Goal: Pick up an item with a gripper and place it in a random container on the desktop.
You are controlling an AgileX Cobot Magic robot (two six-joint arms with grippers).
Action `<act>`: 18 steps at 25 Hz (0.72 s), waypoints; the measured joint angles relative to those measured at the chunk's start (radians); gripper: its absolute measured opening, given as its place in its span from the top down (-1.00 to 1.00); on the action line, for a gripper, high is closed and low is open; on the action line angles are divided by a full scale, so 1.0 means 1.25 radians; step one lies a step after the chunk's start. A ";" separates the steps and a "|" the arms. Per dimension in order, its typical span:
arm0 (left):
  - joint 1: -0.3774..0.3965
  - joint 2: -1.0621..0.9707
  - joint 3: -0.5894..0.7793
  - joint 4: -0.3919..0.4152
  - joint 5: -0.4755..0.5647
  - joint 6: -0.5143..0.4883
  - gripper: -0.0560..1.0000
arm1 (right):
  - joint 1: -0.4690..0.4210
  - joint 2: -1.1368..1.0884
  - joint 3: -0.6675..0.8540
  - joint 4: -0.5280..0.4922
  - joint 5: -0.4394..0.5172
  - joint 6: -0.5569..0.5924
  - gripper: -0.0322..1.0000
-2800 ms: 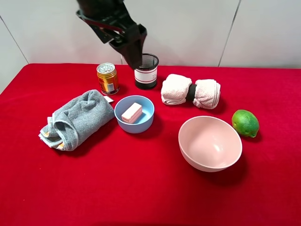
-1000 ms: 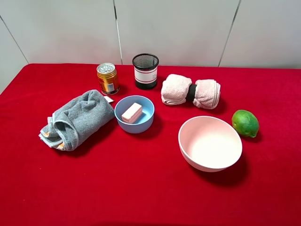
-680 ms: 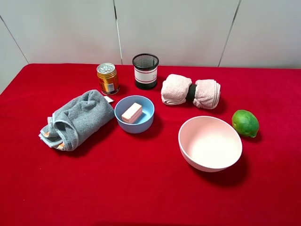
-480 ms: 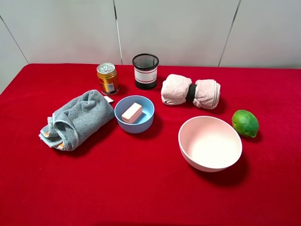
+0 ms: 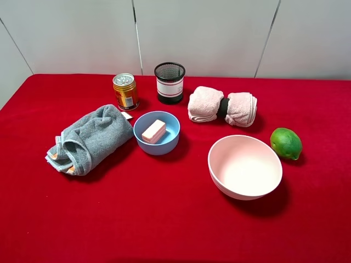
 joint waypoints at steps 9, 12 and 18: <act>0.000 -0.011 0.001 -0.002 -0.002 0.000 -0.98 | 0.000 0.000 0.000 0.000 0.000 0.000 -0.40; 0.000 -0.011 0.001 -0.002 -0.006 0.000 -0.98 | 0.000 0.000 0.000 0.000 0.000 0.000 -0.40; 0.000 -0.011 0.001 -0.002 -0.006 0.000 -0.98 | 0.000 0.000 0.000 0.000 0.000 0.000 -0.40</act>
